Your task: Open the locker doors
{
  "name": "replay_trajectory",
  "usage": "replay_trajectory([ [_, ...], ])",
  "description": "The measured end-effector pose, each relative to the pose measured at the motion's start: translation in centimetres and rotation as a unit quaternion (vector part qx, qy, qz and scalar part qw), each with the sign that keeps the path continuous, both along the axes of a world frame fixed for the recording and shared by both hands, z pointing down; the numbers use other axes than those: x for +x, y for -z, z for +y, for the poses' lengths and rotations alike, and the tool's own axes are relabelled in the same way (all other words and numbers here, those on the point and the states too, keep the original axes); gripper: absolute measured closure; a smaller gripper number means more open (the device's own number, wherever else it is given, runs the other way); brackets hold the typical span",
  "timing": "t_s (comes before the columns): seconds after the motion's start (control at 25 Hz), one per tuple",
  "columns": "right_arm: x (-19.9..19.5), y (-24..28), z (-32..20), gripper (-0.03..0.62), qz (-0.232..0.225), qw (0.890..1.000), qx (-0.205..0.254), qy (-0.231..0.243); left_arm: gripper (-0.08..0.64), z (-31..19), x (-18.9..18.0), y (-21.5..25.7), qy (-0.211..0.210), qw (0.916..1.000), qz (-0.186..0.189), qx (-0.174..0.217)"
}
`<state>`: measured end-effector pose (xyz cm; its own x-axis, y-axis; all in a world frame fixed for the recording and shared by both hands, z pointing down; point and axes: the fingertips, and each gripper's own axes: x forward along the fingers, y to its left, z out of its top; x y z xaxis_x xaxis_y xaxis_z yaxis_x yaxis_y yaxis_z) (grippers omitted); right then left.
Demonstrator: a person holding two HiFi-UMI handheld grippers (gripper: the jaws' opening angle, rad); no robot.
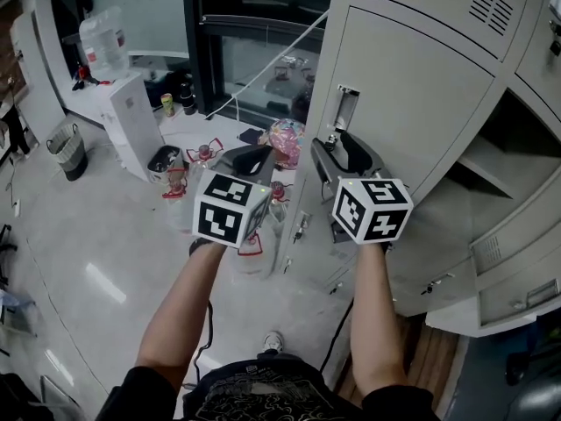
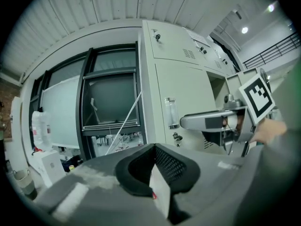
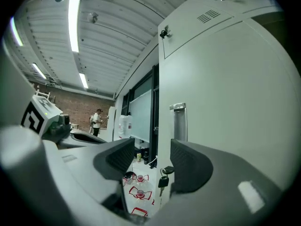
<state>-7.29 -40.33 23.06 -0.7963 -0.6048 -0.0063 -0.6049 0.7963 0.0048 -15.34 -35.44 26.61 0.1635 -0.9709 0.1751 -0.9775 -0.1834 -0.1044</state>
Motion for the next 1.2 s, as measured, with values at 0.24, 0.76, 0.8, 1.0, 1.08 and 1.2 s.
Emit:
replay_trajectory([
  [0.24, -1.4, 0.4, -1.6, 0.34, 0.0, 1.0, 0.004, 0.014, 0.555, -1.9, -1.3, 0.4, 0.022, 0.9997, -0.003, 0.012],
  [0.76, -2.6, 0.4, -3.4, 0.301, -0.003, 0.999, -0.007, 0.034, 0.555, -4.2, -1.0, 1.5, 0.031, 0.9991, -0.003, 0.028],
  [0.8, -2.7, 0.3, -3.4, 0.301, -0.003, 0.999, -0.007, 0.034, 0.555, -4.2, -1.2, 1.5, 0.032, 0.9991, -0.004, 0.028],
  [1.0, -3.2, 0.0, -3.7, 0.301, -0.001, 0.999, -0.009, 0.036, 0.555, -4.6, -1.8, 1.2, 0.033, 0.9991, -0.007, 0.024],
  [1.08, -3.2, 0.0, -3.8, 0.301, -0.001, 0.999, -0.008, 0.034, 0.555, -4.9, -1.8, 1.1, 0.028, 0.9993, -0.008, 0.022],
  [1.2, -3.3, 0.0, -3.7, 0.301, 0.0, 0.999, -0.008, 0.032, 0.555, -5.2, -1.8, 0.9, 0.019, 0.9996, -0.005, 0.021],
])
